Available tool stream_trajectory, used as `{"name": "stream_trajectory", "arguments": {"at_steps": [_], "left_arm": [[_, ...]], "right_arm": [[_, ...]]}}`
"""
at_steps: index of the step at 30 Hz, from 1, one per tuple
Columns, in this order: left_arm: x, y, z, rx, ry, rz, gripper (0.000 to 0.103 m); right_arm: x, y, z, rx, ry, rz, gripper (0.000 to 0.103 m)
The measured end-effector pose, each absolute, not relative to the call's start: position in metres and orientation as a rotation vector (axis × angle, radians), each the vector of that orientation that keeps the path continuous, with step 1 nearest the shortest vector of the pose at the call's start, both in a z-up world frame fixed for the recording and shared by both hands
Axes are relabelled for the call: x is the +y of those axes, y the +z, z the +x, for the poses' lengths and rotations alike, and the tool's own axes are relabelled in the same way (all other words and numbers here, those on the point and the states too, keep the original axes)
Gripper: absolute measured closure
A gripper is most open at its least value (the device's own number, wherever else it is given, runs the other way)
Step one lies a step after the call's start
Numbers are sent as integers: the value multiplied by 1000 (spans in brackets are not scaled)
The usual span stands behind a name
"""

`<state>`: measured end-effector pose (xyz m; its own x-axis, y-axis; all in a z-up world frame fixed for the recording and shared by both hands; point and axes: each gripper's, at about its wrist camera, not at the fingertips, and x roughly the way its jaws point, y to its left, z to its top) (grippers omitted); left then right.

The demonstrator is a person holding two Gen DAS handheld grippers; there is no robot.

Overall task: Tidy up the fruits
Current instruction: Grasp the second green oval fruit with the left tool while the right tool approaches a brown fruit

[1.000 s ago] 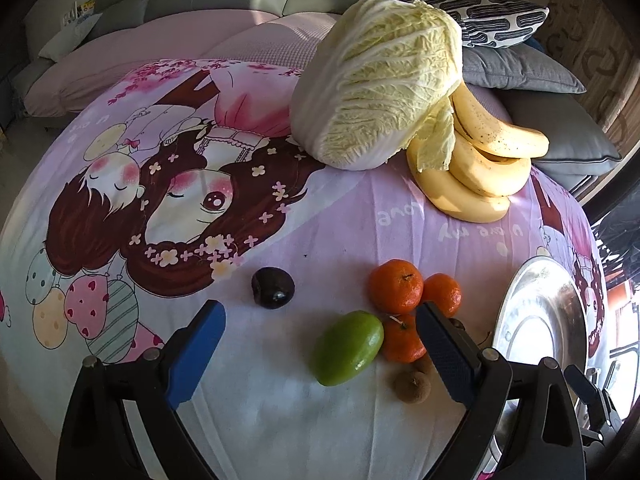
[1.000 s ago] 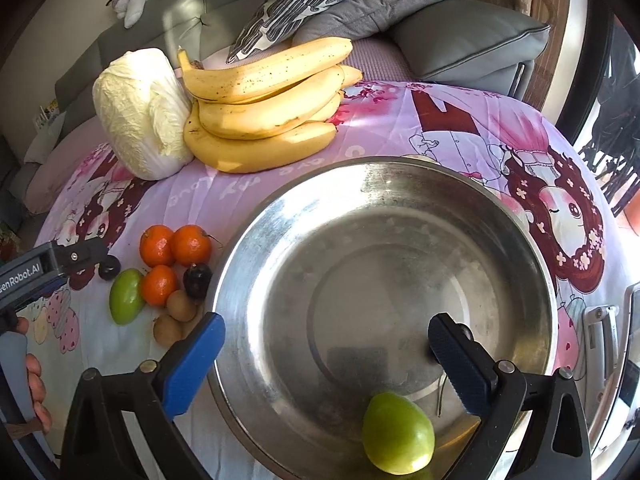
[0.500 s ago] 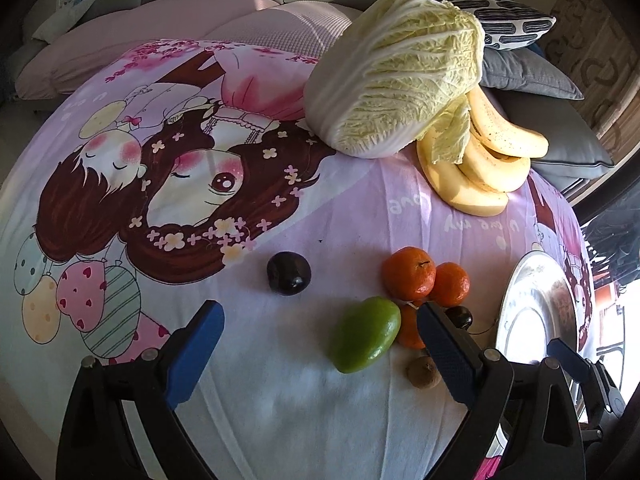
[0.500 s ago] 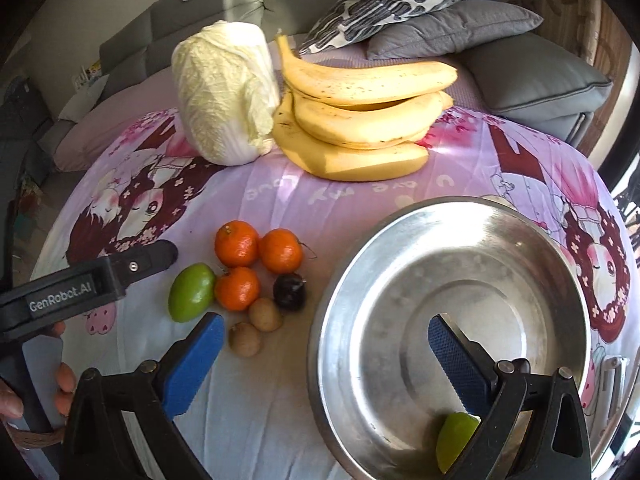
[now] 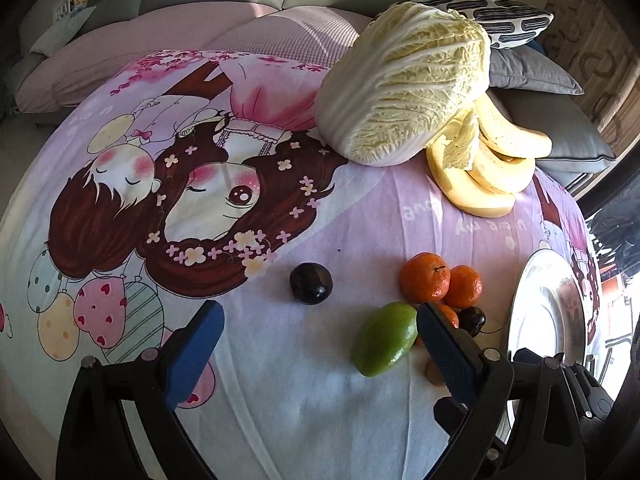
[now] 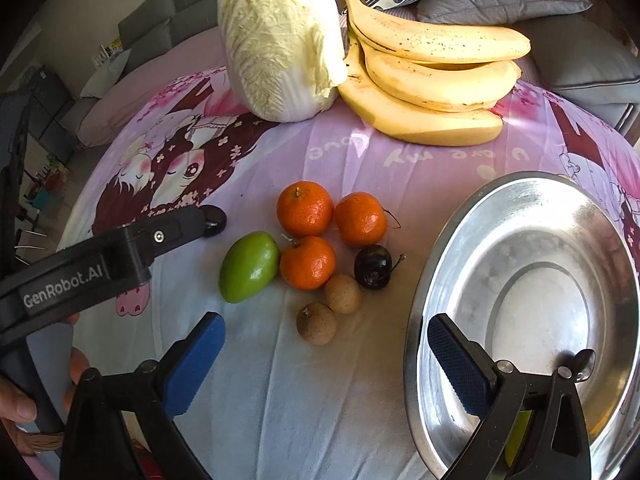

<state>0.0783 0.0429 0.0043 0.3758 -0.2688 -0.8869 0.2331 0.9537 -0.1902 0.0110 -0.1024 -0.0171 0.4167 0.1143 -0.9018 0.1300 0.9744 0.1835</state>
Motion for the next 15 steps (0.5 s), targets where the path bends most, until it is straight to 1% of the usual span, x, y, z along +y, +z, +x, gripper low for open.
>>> {"name": "stream_trajectory", "arguments": {"at_steps": [3,6,7,8,10,13,14,15], "left_arm": [[41,5,78,1140,-357,-48,6],[40,4,78,1146,-362,-47,7],[40,4,78,1150,-365,-47,9],[39,3,78,1154,-369,-45,14],[37,1,78,1165,-382,-38,22],[31,-5,79,1196,-405,-30,24],[29,-7,79,1208,-414,-35,25],[28,-8,79,1216,-424,-39,26]], "right_arm": [[-95,-13,12,1125,12,213,4],[-89,-15,13,1127,25,184,14],[-89,-18,14,1134,29,186,19],[-89,-20,14,1141,33,190,23],[-89,-22,13,1144,33,195,28],[-88,-25,13,1148,34,187,31],[-88,-27,13,1150,34,187,37],[-88,-29,13,1157,35,189,40]]}}
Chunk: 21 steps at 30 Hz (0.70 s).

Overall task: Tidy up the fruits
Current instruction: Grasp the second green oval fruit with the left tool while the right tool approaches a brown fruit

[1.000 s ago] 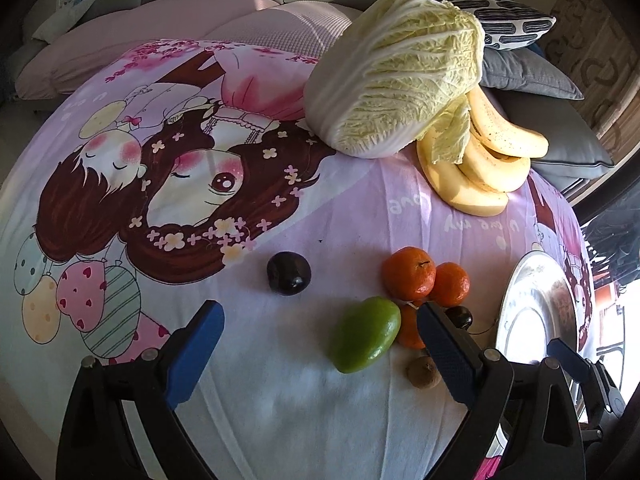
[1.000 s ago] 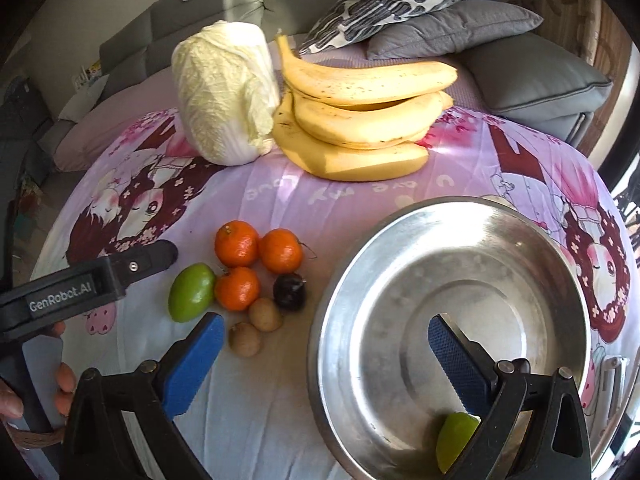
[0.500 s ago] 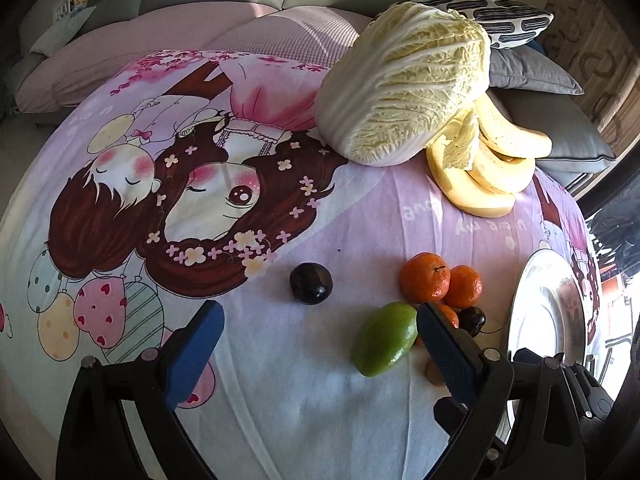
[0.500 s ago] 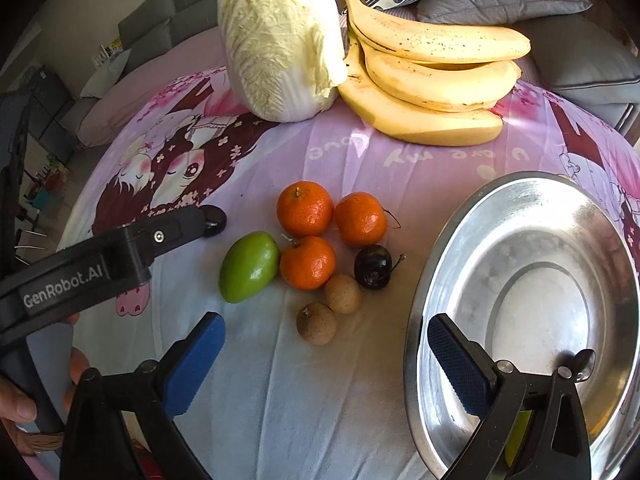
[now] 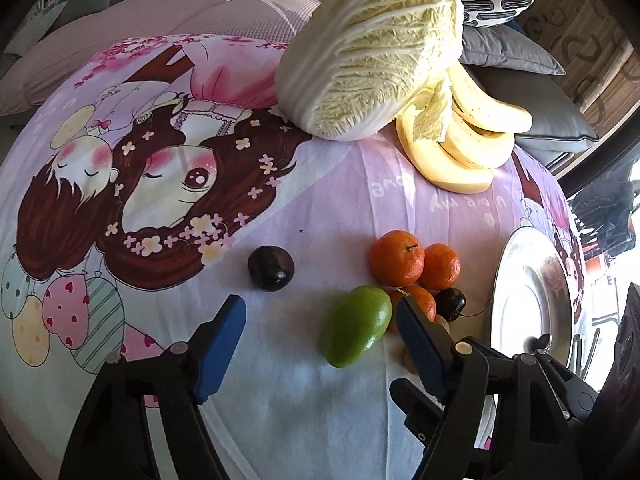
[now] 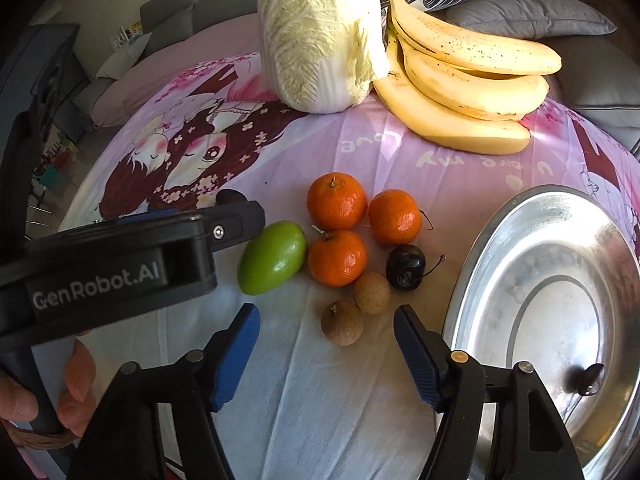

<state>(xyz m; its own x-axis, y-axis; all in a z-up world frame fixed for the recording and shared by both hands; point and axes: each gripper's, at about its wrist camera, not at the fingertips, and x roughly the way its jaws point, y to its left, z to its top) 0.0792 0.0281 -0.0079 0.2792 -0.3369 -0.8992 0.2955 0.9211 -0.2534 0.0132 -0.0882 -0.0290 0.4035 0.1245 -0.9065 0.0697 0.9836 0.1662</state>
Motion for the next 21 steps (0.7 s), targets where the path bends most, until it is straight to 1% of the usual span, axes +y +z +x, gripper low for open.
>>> {"name": "stream_trajectory", "arguments": {"at_steps": [3,4,6,7,8,11,12,13,14,21], "left_arm": [[23,-12,79,1233,-438,-32,26],[22,-13,79,1241,-441,-29,26],[19,-16,78,1256,-452,-26,27],[18,-17,78,1262,-458,-23,33],[16,-19,77,1270,-464,-18,41],[12,-25,76,1292,-469,-1,49],[11,-26,77,1295,-475,-2,50],[9,-26,77,1295,-481,-4,52],[8,-27,77,1294,-484,-1,52],[-2,-36,78,1320,-491,27,52]], "right_arm": [[-89,-37,15,1178,31,194,46],[-89,-39,15,1185,29,194,51],[-90,-43,16,1194,25,194,53],[-90,-44,16,1198,23,194,53],[-90,-46,16,1203,21,193,56],[-89,-47,16,1207,18,190,57],[-89,-47,16,1206,19,190,57],[-90,-47,15,1205,19,190,60],[-90,-47,15,1206,19,190,63],[-92,-46,13,1207,19,197,66]]}}
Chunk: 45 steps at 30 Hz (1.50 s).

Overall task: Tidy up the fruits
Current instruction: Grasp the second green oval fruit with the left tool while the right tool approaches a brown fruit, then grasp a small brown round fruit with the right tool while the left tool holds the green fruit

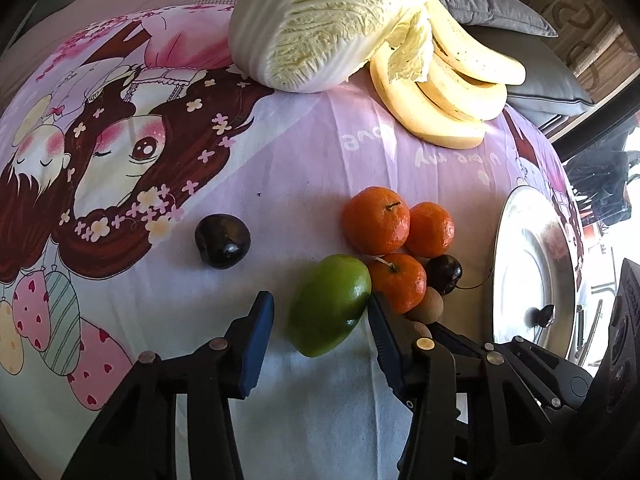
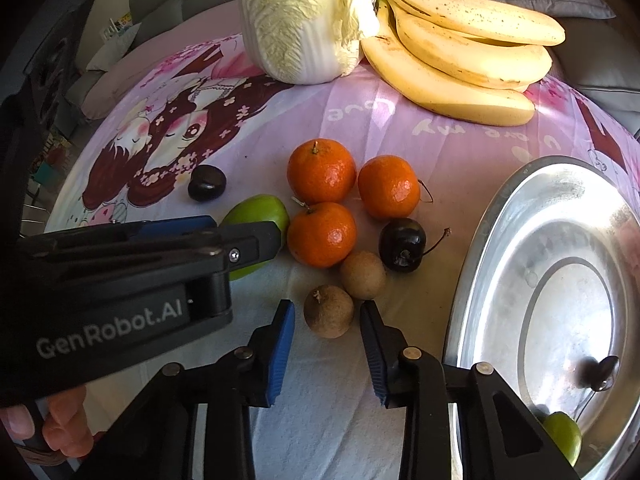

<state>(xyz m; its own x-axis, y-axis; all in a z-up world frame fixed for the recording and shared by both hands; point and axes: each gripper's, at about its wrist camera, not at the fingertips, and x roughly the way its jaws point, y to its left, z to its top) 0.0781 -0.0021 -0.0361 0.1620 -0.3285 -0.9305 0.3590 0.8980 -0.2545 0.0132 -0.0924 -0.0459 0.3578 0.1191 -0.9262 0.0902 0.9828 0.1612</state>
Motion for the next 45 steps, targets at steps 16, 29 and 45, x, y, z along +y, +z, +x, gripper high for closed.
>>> {"name": "stream_trajectory", "arguments": {"at_steps": [16,29,45], "left_arm": [[-6,-51,91,1335,-440,26,64],[5,-46,89,1306,-390,7,65],[14,-11,81,1226,-397,-6,65]], "right_arm": [[-90,-46,13,1206,25,198,68],[-89,-43,11,1197,44,195,76],[-92,-20,3,1120,58,212,76]]}}
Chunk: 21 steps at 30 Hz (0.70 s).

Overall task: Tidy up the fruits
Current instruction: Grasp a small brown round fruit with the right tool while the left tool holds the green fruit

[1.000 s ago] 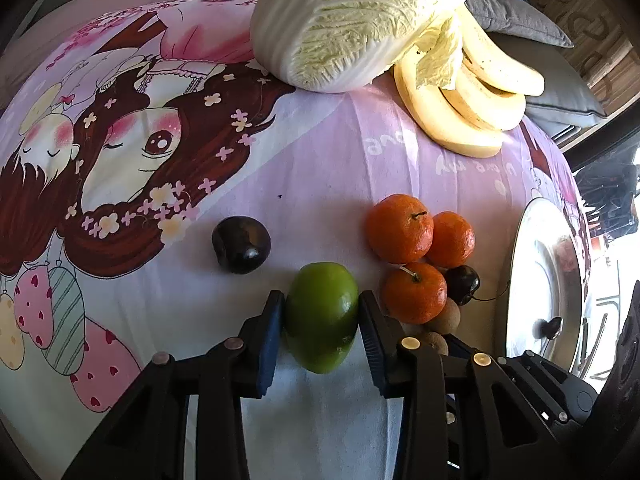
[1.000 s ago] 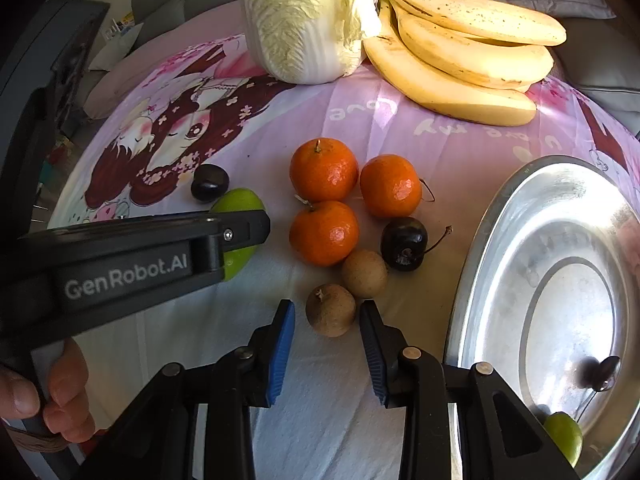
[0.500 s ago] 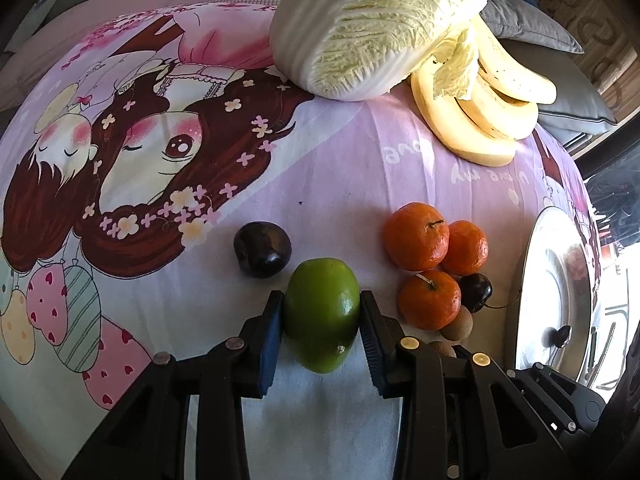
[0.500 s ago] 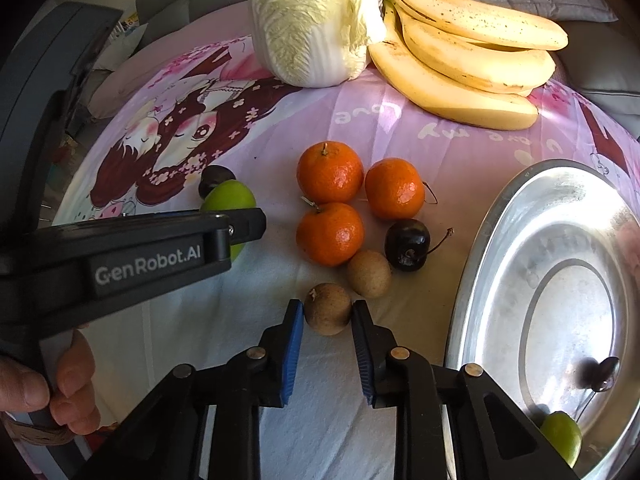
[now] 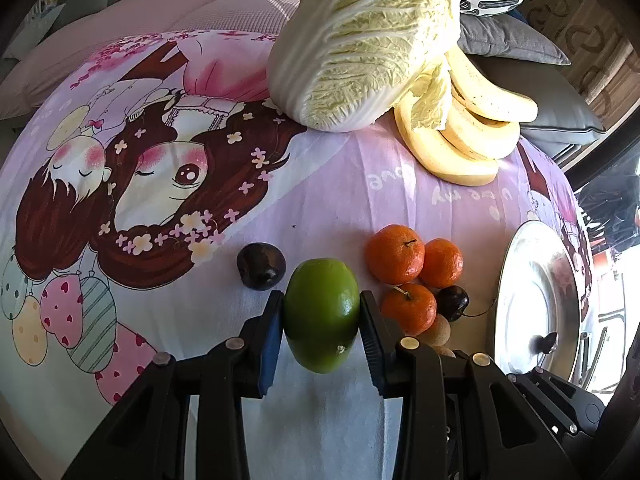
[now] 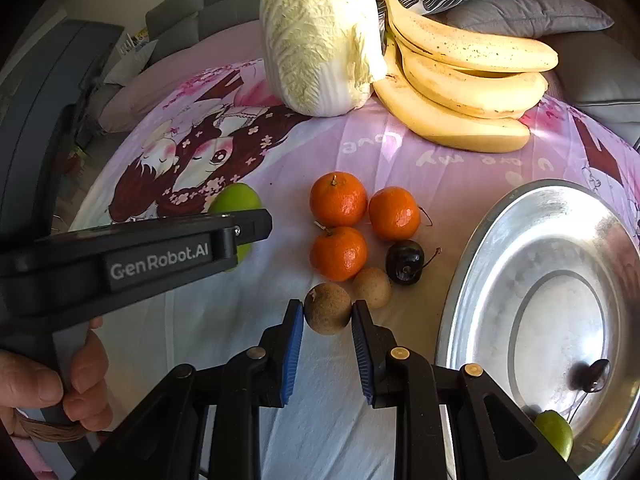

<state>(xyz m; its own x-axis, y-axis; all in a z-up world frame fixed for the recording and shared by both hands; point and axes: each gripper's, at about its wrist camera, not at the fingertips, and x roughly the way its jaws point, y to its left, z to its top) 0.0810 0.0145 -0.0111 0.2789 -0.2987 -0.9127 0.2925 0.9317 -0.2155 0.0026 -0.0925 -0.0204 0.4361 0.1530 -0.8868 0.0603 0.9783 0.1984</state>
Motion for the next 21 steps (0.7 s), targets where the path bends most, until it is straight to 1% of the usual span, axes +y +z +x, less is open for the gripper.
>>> {"name": "stream_trajectory", "arguments": {"at_steps": [4,21], "left_arm": [[19,0,79,1205,-398,1,65],[-23,24,61,1109,-463,71,65]], "right_arm": [[-96,-18,2,1111,53,224,76],[-148,6,-14,1024,-54,322,76]]}}
